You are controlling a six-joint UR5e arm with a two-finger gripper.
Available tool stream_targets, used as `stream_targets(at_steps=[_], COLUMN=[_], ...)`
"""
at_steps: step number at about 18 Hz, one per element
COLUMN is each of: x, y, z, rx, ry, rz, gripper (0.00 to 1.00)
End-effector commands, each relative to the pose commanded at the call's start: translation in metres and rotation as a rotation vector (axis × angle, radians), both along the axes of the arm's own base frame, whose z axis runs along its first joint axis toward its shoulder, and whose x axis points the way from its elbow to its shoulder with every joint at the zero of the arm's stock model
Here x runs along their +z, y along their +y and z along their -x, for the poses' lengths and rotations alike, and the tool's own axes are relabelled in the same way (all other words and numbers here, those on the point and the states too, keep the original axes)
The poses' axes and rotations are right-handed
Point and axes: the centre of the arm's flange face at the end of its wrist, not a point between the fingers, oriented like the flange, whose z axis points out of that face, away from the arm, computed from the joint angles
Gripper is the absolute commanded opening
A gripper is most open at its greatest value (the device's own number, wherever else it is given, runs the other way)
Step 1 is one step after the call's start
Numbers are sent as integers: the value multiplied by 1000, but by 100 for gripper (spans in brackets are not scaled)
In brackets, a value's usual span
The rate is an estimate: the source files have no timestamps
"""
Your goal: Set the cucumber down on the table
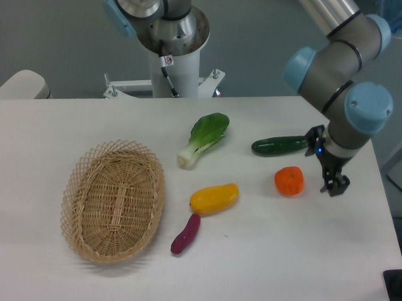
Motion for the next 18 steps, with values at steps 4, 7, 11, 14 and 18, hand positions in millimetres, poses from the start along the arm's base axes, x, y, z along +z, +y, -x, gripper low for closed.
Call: stream_targets(at_steps=[4, 7, 11, 14, 18], x=[-5, -10, -23, -31, -44], y=[25, 47, 67, 86, 104], z=[1, -1, 0, -1, -3], rx=[51, 86, 97, 118, 153], ry=[9, 17, 16, 23, 24], rz=[-9, -11, -16, -15, -15], gripper=[100, 100, 100, 100, 100])
